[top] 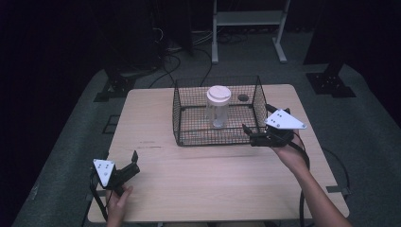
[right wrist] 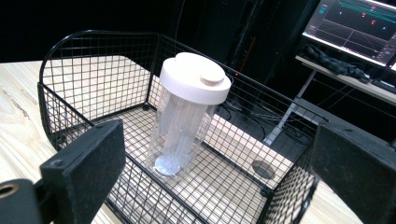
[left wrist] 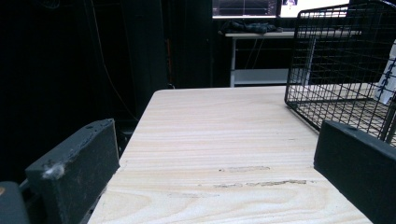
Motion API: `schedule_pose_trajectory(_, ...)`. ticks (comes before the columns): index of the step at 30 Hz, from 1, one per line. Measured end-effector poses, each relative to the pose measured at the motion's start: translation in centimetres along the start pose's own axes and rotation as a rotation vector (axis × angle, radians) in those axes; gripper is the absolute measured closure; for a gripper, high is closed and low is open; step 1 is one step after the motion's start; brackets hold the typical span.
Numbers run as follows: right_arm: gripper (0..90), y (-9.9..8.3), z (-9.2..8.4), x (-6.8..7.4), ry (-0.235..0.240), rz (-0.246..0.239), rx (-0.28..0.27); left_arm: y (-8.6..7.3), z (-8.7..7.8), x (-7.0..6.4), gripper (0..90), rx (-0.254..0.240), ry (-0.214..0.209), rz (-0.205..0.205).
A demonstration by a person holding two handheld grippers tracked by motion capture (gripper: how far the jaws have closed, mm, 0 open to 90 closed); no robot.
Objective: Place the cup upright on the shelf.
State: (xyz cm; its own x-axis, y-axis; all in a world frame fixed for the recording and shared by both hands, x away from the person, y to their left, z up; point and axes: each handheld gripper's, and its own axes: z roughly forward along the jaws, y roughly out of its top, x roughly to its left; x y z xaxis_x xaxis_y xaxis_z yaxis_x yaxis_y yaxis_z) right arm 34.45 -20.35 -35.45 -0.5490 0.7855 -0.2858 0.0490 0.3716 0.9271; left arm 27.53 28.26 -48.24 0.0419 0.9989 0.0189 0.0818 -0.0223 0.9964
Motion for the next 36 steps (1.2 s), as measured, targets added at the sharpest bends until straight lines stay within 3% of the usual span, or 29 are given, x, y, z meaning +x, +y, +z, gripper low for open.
schedule_pose_trajectory(36, 2.7, -6.4, -3.8, -0.8, -0.053, 0.048, 0.084, 0.0, 0.0, 0.0, 0.0, 0.003, 0.0, 0.007)
